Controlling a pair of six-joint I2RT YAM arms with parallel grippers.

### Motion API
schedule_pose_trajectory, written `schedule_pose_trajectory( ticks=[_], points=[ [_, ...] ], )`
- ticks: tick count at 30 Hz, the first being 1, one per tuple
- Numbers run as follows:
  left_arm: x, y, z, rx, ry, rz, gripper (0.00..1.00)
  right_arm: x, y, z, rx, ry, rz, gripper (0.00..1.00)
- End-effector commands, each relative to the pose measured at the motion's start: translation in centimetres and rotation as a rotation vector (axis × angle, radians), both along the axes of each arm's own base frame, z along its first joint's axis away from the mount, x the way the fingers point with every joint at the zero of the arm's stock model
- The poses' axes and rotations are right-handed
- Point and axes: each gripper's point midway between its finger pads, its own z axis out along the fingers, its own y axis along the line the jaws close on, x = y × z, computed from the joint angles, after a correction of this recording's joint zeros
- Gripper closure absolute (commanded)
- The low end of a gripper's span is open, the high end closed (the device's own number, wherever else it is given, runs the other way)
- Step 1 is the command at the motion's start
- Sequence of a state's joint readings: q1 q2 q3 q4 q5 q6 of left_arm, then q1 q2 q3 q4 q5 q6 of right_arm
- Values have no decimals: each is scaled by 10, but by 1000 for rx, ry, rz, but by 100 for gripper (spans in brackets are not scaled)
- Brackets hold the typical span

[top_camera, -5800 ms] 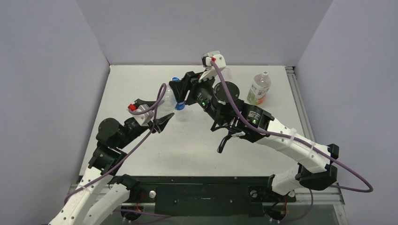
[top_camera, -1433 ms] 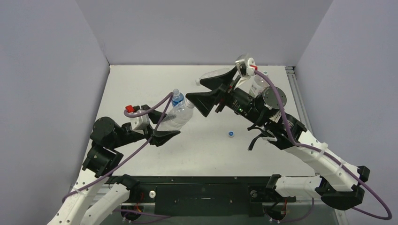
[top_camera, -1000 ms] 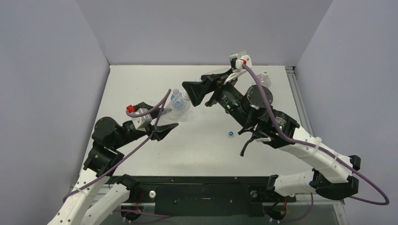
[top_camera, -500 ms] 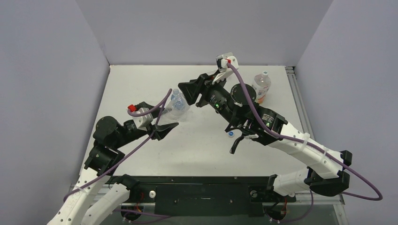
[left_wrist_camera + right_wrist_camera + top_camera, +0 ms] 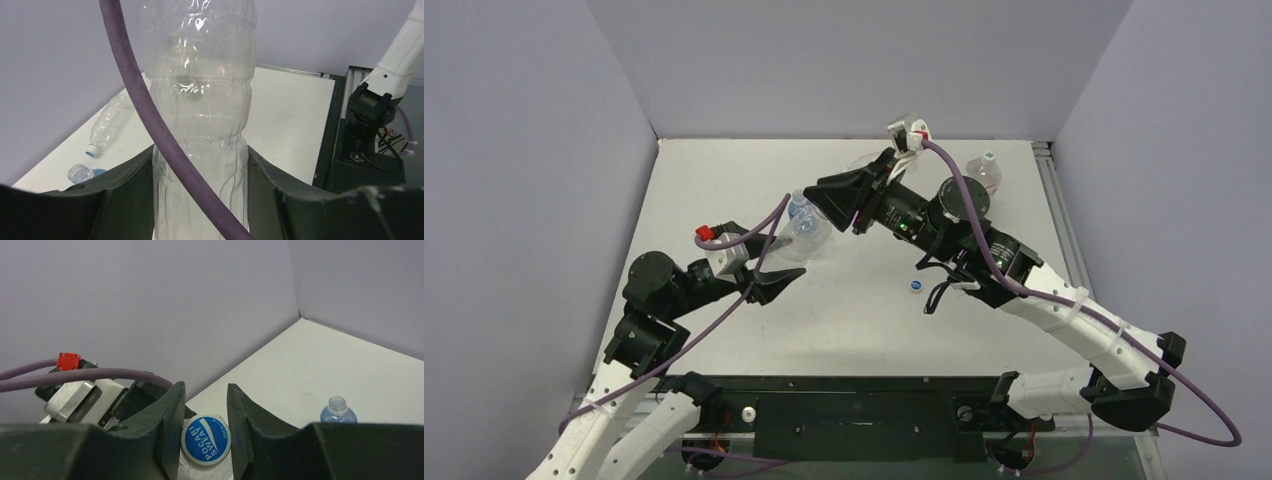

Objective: Unscrew the bottle caps
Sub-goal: Unscrew the bottle cap from the plastic bottle, then place the bottle cap at the center of the board.

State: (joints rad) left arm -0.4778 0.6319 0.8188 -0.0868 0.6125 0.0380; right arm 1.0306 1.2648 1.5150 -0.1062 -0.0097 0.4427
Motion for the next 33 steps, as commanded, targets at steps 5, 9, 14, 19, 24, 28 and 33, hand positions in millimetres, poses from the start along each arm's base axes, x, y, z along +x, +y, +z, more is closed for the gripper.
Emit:
schedule_pose_trajectory(
  ticks=[5, 9, 14, 19, 24, 28, 33],
  points=[
    [-38, -8, 36, -67, -13, -168, 100, -82, -17, 53, 144, -276, 420, 100],
    [-48, -10, 38, -69, 0, -225, 100, -100, -22, 56, 156, -324, 516, 100],
    [-53, -12, 36, -60, 8, -259, 100, -107, -25, 55, 151, -345, 568, 100],
    [-43, -11, 31, -52, 7, -214, 100, -97, -28, 55, 150, -335, 529, 100],
    [-11, 0, 14, -20, -21, -35, 100, -54, -53, 71, 171, -304, 235, 100],
    [-3, 5, 2, 4, -31, 12, 100, -26, -79, 75, 152, -278, 46, 100],
    [-10, 3, -1, -8, -18, -14, 100, 49, -121, 10, -30, -86, -309, 100]
  ],
)
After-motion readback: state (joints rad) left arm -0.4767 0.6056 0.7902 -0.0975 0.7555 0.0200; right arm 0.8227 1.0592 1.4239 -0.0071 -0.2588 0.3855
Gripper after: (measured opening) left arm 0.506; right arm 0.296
